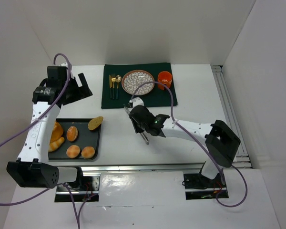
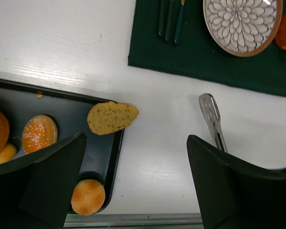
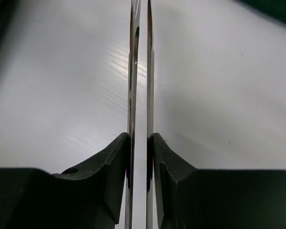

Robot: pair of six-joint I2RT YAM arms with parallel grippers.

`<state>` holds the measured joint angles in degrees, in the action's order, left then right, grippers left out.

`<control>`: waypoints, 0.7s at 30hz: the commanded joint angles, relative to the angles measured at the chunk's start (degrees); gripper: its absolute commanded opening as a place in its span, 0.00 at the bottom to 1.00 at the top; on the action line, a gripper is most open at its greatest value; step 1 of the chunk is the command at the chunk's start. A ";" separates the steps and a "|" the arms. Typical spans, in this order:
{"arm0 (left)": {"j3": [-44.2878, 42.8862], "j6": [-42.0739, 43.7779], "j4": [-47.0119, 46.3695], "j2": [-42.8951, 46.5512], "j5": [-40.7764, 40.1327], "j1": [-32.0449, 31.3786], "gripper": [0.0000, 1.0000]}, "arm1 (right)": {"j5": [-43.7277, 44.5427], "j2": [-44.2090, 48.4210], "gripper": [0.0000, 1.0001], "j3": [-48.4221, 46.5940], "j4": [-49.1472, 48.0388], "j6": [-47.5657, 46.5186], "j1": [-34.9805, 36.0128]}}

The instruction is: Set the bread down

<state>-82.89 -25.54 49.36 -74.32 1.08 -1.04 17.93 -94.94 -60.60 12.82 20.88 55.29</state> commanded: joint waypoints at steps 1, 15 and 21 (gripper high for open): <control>-2.98 -0.73 -0.14 3.39 -1.00 2.52 1.00 | -6.22 3.45 0.33 -8.10 5.19 -1.63 0.44; 1.51 -1.27 -2.08 6.39 4.02 5.70 1.00 | -32.25 -5.00 0.52 -16.67 -0.94 9.16 -2.82; 1.51 -0.74 -2.08 6.39 4.54 6.22 1.00 | -31.21 -4.38 0.56 -13.85 -5.44 13.39 -3.34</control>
<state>-81.36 -25.91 48.84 -68.99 4.43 4.75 -11.66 -100.25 -74.89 13.23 30.79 51.88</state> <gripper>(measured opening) 1.000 0.557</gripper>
